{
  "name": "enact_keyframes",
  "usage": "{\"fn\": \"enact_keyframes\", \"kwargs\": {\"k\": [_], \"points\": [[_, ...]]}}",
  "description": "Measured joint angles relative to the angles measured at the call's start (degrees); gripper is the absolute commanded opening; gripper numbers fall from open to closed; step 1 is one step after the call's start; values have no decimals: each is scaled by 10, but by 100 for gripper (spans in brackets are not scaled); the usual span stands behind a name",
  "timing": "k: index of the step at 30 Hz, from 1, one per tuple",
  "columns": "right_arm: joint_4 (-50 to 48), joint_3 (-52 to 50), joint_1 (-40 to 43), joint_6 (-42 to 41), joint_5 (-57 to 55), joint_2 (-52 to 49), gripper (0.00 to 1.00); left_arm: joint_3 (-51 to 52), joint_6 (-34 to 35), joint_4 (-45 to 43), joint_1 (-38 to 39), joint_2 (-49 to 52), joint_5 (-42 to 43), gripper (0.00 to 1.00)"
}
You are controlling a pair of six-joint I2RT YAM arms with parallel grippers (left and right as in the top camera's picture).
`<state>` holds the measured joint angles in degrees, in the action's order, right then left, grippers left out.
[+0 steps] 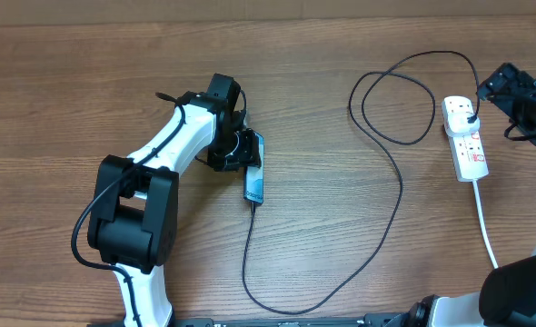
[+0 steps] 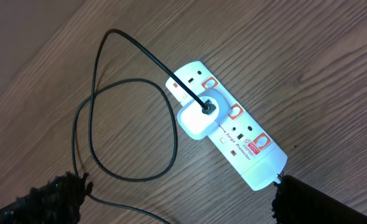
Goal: Plug charger to phone and switch on socket
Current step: 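Lay the phone flat on the table and open the left gripper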
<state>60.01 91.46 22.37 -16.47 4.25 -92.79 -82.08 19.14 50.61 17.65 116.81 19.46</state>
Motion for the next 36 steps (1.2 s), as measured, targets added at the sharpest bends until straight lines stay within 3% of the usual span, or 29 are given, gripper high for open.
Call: {"fn": "enact_keyframes", "kwargs": {"k": [4,7,11,14,16,18,19,28,36], "points": [[0,0,0,0,0,1,100,0,0,1,0,0,-2,49],[0,0,0,0,0,2,100,0,1,1,0,0,-2,33],[0,0,0,0,0,2,100,0,-2,1,0,0,-2,38],[0,0,0,0,0,2,100,0,-2,1,0,0,-2,34],[0,0,0,0,0,2,100,0,-1,1,0,0,-2,24],[0,0,0,0,0,2,100,0,1,1,0,0,-2,6],[0,0,0,0,0,2,100,0,1,1,0,0,-2,4],[0,0,0,0,0,20,100,0,3,-3,0,0,-21,4],[0,0,0,0,0,37,100,0,46,-3,-5,0,-52,4]]}}
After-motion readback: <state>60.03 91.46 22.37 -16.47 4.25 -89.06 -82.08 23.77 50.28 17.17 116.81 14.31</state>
